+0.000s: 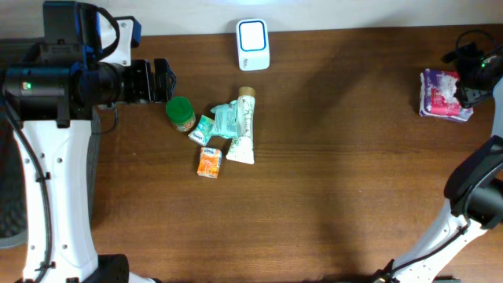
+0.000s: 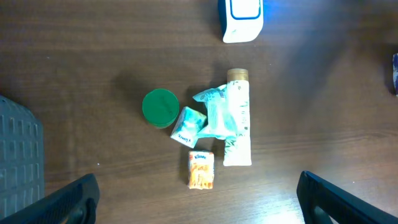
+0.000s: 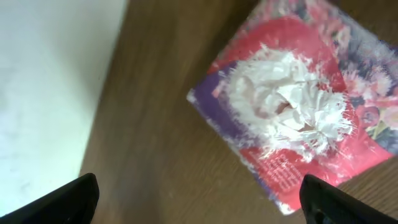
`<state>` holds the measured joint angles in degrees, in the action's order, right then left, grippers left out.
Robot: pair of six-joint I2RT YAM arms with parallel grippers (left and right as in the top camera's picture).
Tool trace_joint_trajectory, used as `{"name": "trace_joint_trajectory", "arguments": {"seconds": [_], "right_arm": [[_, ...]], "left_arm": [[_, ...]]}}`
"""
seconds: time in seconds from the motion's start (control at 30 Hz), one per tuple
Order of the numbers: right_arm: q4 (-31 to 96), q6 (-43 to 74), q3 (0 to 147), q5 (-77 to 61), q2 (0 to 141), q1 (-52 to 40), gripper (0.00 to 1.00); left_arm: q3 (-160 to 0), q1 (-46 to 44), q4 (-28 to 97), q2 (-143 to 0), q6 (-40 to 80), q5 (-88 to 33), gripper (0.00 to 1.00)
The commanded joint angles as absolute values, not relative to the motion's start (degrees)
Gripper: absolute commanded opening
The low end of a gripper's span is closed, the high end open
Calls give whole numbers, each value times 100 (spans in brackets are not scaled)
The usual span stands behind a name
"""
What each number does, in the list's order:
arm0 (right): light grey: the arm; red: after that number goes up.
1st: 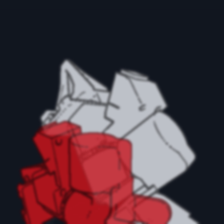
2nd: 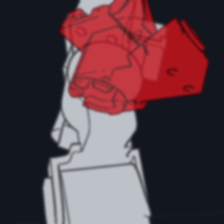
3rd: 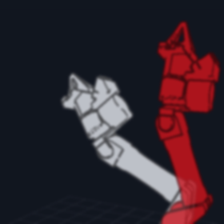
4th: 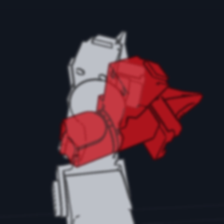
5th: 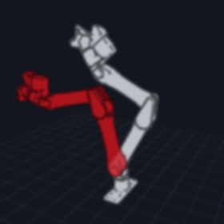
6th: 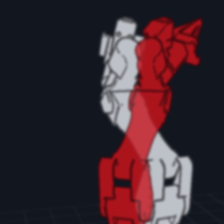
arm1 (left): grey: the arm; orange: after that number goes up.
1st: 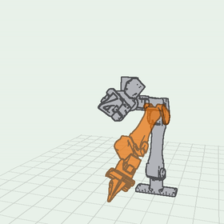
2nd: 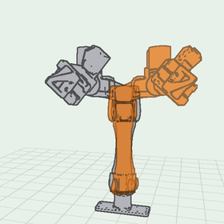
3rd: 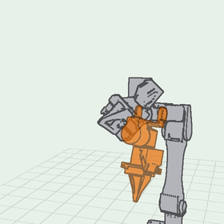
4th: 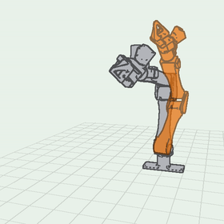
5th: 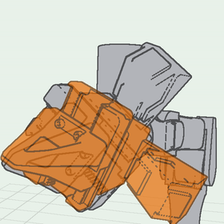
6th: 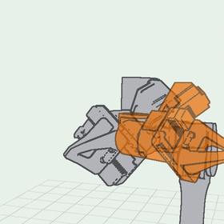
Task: Scan the item barcode
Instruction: 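Reach the right gripper to the white tube and grasp it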
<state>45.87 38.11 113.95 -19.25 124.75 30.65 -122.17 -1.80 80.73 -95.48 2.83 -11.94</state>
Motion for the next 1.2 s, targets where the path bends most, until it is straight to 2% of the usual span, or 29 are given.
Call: {"name": "trace_joint_trajectory", "arguments": {"seconds": [0.0, 0.03, 0.1, 0.13, 0.17, 0.2, 0.23, 0.27, 0.3, 0.33, 0.43, 0.53, 0.57, 0.63, 0.73, 0.8, 0.9, 0.97, 1.0, 1.1, 1.17], "right_arm": [[4574, 2552, 11395, -2714, 11358, 2856, 99], [4751, 1914, 11395, -3548, 11192, 2630, 99], [5406, 1315, 11380, -3798, 11225, 2137, 99], [5688, 915, 11378, -3551, 11310, 1785, 89], [5931, 878, 11378, -3105, 11441, 1382, 71], [6082, 875, 11378, -2877, 11539, 1041, 60], [6160, 875, 11378, -2814, 11596, 775, 60], [6252, 875, 11378, -2799, 11692, 370, 65], [6329, 878, 11378, -2794, 11780, -49, 84], [6326, 878, 11378, -2753, 11878, -464, 99], [6130, 882, 11378, -2532, 12250, -1450, 99], [5760, 1041, 11378, -2097, 12558, -2029, 100], [5605, 1343, 11378, -1697, 12693, -2231, 91], [5382, 1468, 11378, -1555, 12879, -2471, 81], [5175, 1892, 11378, -1415, 13203, -2604, 71], [5083, 1892, 11378, -1424, 13476, -2696, 69], [5140, 1896, 11378, -1107, 13753, -2779, 35], [5323, 1894, 11380, -888, 13753, -2766, 8], [5522, 1894, 11382, -757, 13751, -2727, 4], [6591, 1894, 11688, -115, 13609, -2405, 4], [7317, 1710, 12092, 266, 13598, -2156, 14]], "left_arm": [[-12243, -169, 8062, -9557, 320, -1216, 99], [-12243, -169, 8062, -9559, 320, -1216, 99], [-12243, -169, 8062, -9557, 320, -1216, 99], [-12243, -169, 8062, -9557, 320, -1216, 99], [-12243, -169, 8062, -9559, 320, -1216, 99], [-12243, -169, 8062, -9559, 320, -1216, 99], [-12243, -169, 8062, -9557, 320, -1216, 99], [-12243, -169, 8062, -9557, 318, -1216, 99], [-12243, -169, 8062, -9557, 320, -1216, 99], [-12243, -169, 8062, -9559, 320, -1216, 99], [-12243, -169, 8062, -9557, 320, -1216, 99], [-12243, -169, 8062, -9557, 320, -1219, 99], [-12243, -169, 8062, -9557, 320, -1216, 99], [-12243, -169, 8062, -9557, 320, -1216, 99], [-12243, -169, 8062, -9557, 320, -1216, 99], [-12243, -169, 8062, -9557, 320, -1216, 99], [-12243, -169, 8062, -9557, 320, -1216, 99], [-12243, -169, 8062, -9557, 320, -1216, 99], [-12243, -169, 8062, -9557, 320, -1216, 99], [-12243, -169, 8064, -9559, 320, -1216, 99], [-12243, -169, 8062, -9559, 320, -1216, 99]]}}
